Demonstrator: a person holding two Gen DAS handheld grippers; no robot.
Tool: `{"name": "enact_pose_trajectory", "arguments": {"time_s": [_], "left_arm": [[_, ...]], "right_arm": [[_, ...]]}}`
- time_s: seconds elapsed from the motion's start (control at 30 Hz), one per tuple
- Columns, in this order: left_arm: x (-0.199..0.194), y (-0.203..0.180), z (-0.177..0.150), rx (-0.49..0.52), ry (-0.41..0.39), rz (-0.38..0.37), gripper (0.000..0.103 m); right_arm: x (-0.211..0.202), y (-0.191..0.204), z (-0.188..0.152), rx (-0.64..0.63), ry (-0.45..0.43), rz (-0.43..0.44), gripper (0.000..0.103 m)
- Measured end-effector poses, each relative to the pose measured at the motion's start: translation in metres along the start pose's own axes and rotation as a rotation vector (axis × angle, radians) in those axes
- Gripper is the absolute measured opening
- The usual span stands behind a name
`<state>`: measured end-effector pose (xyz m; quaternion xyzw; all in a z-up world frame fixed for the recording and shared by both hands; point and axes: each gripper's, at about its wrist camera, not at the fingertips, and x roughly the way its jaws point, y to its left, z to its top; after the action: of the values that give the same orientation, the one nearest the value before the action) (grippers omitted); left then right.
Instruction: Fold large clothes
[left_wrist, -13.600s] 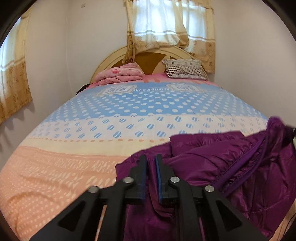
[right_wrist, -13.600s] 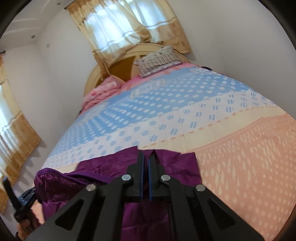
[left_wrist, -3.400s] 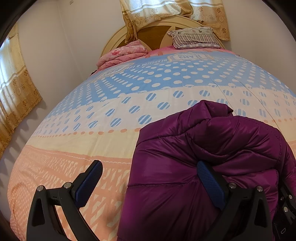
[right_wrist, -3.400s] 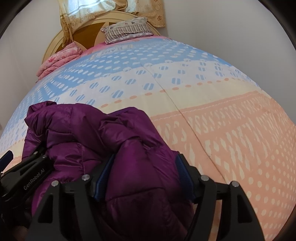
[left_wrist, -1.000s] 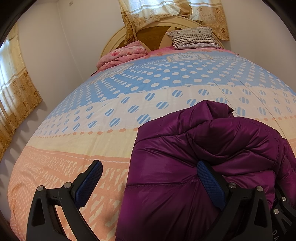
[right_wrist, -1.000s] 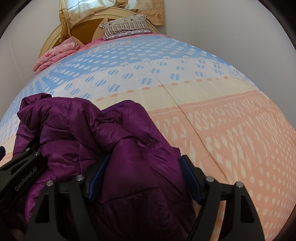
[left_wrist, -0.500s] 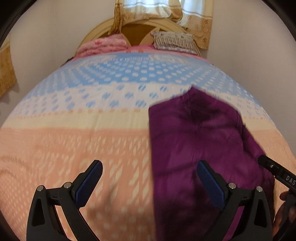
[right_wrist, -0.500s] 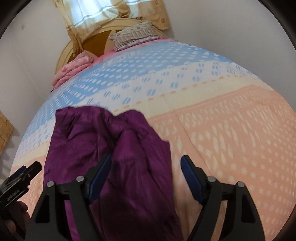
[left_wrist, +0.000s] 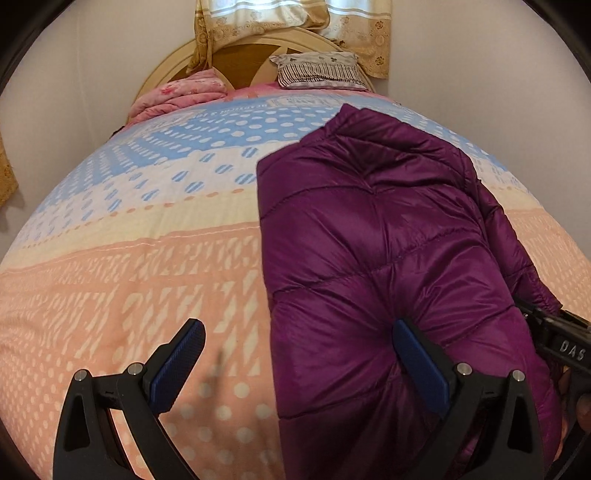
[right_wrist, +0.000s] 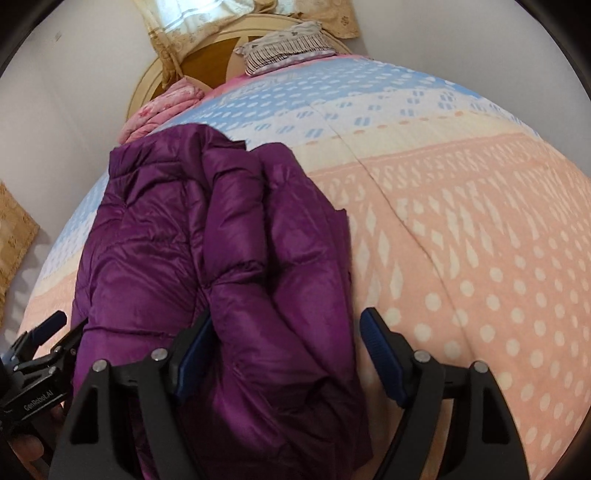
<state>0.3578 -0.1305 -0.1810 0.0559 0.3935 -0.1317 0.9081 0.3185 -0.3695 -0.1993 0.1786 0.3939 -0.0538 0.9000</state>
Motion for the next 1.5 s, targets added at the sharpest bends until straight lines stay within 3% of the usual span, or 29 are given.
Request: {"name": "enact_pose_trajectory", "arguments": {"time_s": [0.07, 0.2, 0.37, 0.43, 0.5, 0.6, 0.77, 1.03, 1.5], "left_arm": [[0.002, -0.002, 0.0, -0.009, 0.011, -0.022, 0.099], [0.004, -0.01, -0.001, -0.011, 0.023, -0.101, 0.071], [-0.002, -0.027, -0.001, 0.058, -0.005, -0.054, 0.058], [-0.008, -0.035, -0.003, 0.099, -0.031, -0.019, 0.043], [-0.017, -0.043, -0.005, 0.145, -0.063, 0.022, 0.034], [-0.031, -0.043, -0.006, 0.138, -0.078, 0.03, 0.028], [-0.066, -0.038, -0.006, 0.141, -0.127, 0.037, 0.024], [-0.123, -0.013, -0.008, 0.12, -0.201, 0.079, 0.024], [-0.175, 0.073, -0.029, 0.004, -0.245, 0.172, 0.024]], "right_arm": [[-0.002, 0.002, -0.002, -0.016, -0.012, 0.021, 0.066], [-0.003, 0.003, -0.006, -0.031, -0.02, 0.046, 0.056], [-0.006, 0.001, -0.008, -0.041, -0.025, 0.083, 0.042], [-0.011, 0.003, -0.011, -0.053, -0.044, 0.089, 0.036], [-0.016, 0.007, -0.013, -0.069, -0.067, 0.088, 0.03], [-0.024, 0.01, -0.02, -0.078, -0.093, 0.099, 0.025], [-0.045, 0.012, -0.029, -0.057, -0.117, 0.15, 0.022], [-0.075, 0.051, -0.034, -0.106, -0.158, 0.225, 0.022], [-0.079, 0.136, -0.039, -0.243, -0.155, 0.34, 0.022]]}}
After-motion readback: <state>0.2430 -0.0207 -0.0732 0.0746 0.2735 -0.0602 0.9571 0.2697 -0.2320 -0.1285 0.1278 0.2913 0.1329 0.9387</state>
